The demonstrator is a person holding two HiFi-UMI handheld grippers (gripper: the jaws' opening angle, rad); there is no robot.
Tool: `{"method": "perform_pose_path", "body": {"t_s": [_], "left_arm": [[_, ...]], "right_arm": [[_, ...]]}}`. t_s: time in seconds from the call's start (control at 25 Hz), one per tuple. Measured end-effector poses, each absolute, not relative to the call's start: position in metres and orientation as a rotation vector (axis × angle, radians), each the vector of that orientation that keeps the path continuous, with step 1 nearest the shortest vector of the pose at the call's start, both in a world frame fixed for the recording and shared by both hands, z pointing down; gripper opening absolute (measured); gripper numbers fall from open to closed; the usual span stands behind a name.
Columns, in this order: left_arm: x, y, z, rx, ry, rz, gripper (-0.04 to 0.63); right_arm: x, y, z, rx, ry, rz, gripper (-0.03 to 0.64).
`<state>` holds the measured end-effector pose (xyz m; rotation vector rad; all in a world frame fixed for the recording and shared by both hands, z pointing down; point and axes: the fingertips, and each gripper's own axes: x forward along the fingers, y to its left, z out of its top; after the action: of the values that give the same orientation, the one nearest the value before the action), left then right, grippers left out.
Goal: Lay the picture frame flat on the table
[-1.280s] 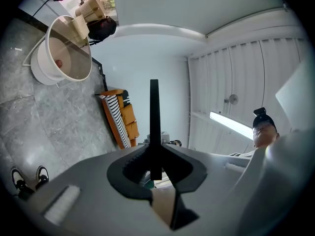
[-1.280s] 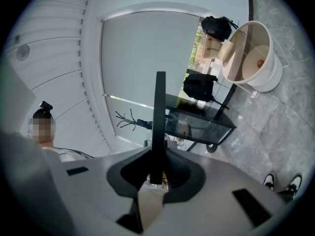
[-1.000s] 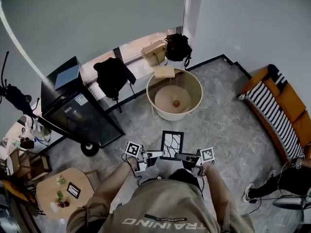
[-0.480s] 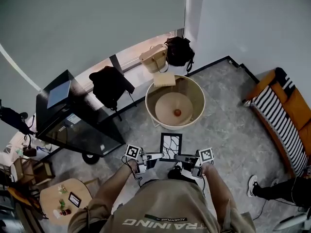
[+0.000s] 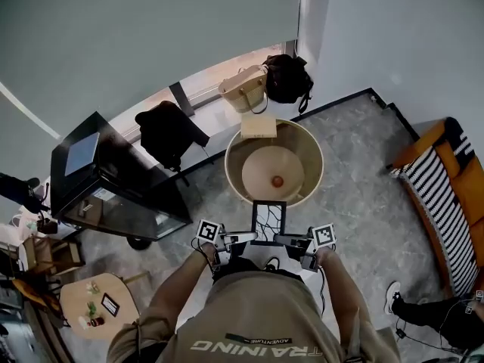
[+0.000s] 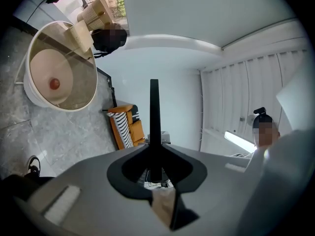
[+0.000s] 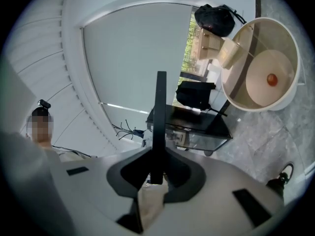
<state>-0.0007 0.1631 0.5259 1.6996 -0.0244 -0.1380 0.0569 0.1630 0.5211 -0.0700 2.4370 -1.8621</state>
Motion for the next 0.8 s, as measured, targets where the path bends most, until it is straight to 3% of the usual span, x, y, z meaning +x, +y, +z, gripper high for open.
{"method": "perform_pose_path", "body": {"t_s": [0.8], "left_arm": [[-0.023, -0.017, 0.555, 1.602, 0.032, -0.115, 0.072]], "right_arm": [[0.034, -0.015, 0.551, -0.155, 2.384, -1.962, 0.061]]}}
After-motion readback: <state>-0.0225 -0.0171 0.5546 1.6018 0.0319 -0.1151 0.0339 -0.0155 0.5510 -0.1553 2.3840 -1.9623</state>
